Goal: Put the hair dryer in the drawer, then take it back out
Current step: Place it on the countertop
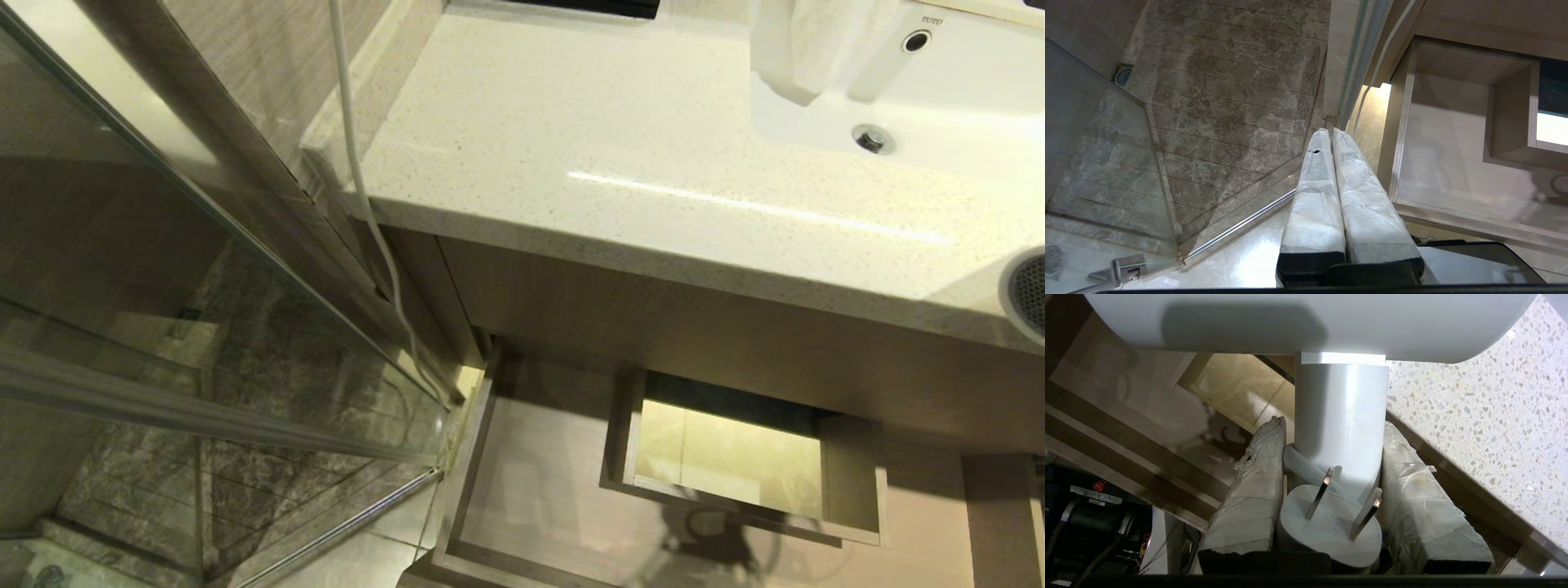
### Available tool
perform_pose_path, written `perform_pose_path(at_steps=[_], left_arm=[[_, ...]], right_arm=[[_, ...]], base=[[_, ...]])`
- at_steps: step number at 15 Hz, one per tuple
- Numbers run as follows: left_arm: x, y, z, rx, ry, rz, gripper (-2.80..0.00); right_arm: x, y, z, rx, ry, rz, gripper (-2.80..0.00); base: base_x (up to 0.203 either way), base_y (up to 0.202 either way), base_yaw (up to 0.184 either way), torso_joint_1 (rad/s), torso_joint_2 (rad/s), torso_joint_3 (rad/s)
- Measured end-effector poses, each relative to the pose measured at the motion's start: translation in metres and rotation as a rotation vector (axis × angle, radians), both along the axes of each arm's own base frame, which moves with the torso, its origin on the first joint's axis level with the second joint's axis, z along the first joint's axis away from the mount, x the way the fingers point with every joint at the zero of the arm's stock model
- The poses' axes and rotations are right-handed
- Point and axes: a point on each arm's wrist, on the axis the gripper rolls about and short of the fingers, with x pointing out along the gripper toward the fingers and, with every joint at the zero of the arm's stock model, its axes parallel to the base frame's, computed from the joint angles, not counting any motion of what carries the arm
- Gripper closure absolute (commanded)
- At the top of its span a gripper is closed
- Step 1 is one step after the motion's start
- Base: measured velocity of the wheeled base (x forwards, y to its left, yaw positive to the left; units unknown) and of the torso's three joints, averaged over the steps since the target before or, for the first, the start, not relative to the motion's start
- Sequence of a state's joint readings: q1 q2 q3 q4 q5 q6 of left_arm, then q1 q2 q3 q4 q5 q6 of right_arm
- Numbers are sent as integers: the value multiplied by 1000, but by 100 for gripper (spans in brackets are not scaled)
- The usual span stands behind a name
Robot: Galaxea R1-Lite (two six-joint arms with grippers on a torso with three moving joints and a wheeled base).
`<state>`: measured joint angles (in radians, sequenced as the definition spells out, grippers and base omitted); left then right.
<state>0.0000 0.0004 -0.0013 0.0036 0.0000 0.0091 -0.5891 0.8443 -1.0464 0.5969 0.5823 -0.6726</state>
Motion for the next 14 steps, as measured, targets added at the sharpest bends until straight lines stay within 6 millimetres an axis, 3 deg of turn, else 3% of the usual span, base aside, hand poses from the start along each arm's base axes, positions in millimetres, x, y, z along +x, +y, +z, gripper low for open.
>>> perform_pose_path(at_steps=[4, 8, 14], left_arm=[[0, 0, 0, 0, -2, 0, 0], [0, 0, 0, 0, 0, 0, 0], [0, 0, 0, 0, 0, 0, 0]], right_arm=[[-1, 1, 1, -5, -17, 15, 0], [-1, 1, 2, -9, -24, 14, 0], [0, 0, 4, -13, -32, 18, 0]], base=[[0, 0, 0, 187, -423, -223], [0, 0, 0, 23, -29, -27], [0, 0, 0, 112, -251, -128]])
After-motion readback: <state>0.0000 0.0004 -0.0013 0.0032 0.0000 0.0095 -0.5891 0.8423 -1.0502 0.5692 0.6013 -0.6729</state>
